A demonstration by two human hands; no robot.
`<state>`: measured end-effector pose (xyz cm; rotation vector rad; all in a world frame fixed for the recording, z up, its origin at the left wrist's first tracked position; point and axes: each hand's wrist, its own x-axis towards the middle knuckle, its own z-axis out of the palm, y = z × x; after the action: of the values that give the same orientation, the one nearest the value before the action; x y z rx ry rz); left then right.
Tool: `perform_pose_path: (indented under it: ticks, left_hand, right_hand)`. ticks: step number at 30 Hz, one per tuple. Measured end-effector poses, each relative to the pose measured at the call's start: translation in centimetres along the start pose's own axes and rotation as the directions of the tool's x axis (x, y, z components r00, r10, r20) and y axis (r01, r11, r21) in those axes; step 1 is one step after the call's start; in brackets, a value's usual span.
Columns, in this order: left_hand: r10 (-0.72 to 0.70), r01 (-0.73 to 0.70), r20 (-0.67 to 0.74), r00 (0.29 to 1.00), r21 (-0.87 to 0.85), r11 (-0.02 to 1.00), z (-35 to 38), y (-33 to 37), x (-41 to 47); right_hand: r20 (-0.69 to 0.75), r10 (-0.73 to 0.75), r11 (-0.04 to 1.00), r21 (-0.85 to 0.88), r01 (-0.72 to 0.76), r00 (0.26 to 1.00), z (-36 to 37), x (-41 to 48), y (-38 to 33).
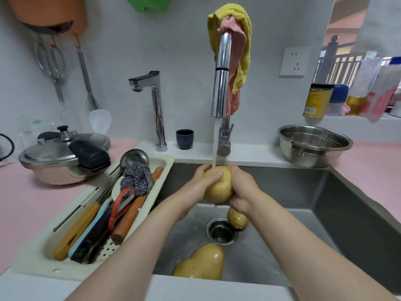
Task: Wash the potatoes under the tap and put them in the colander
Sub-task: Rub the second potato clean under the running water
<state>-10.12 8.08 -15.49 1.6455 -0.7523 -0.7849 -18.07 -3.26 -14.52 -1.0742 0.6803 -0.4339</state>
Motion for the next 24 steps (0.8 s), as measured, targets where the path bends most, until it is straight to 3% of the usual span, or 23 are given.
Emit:
perform_pose_path:
  ticks: [2,4,6,9,11,13,15,18,20,22,24]
  left_hand:
    - [0.108,-0.106,-0.089,0.99,0.025,0.994,0.6,0.1,0.2]
    - [0.172,-0.172,-0.23,0.958,0.019,0.985,0.9,0.6,0.3]
    - [0.078,-0.118,-0.33,0.941,-0.104,0.988,0.7,0.9,0.5]
    - [-0.163,0.024,-0.314,0.935,-0.404,0.914,-0.1,1.0,0.6]
    - [-0.207,0.045,-0.313,0.927,-0.454,0.89,-0.4,0.9,0.7]
    - [-0.193,0.031,-0.304,0.933,-0.467,0.884,-0.4,0.9,0.8]
    - [-0.144,0.002,-0.26,0.955,-0.48,0.877,0.2,0.9,0.5]
    - [-0.035,-0.04,-0.219,0.975,-0.329,0.944,1.6,0.8,0.1]
    - [-0.023,-0.045,-0.317,0.948,-0.206,0.978,1.9,1.3,0.2]
    - [-0.129,0.009,-0.432,0.893,-0.268,0.963,1.3,1.8,0.8]
    - [-0.232,0.065,-0.43,0.873,-0.37,0.927,0.0,1.4,1.2]
  right_hand:
    - [-0.003,0.043,0.999,-0.012,-0.043,0.999,0.4,-0.1,0.6]
    - [0.004,-0.014,1.0,-0.018,0.014,1.0,0.9,-0.7,0.6]
    - [0.078,-0.106,0.992,-0.053,0.111,0.991,1.1,-1.0,0.4]
    - [0.284,-0.256,0.861,-0.368,0.352,0.924,0.7,-1.7,0.5]
    - [0.342,-0.294,0.795,-0.43,0.427,0.893,0.5,-1.7,0.7]
    - [0.282,-0.393,0.745,-0.46,0.483,0.875,1.0,-1.4,0.5]
    - [0.104,-0.412,0.788,-0.459,0.411,0.905,1.4,-0.9,-0.2]
    - [-0.057,-0.257,0.907,-0.359,0.22,0.965,1.4,-0.3,-0.8]
    - [-0.034,-0.232,0.907,-0.368,0.204,0.972,1.1,-0.5,-0.3]
    - [0.068,-0.253,0.855,-0.451,0.256,0.965,1.1,-1.0,0.4]
    - [0.256,-0.25,0.791,-0.502,0.35,0.934,1.1,-1.1,0.9]
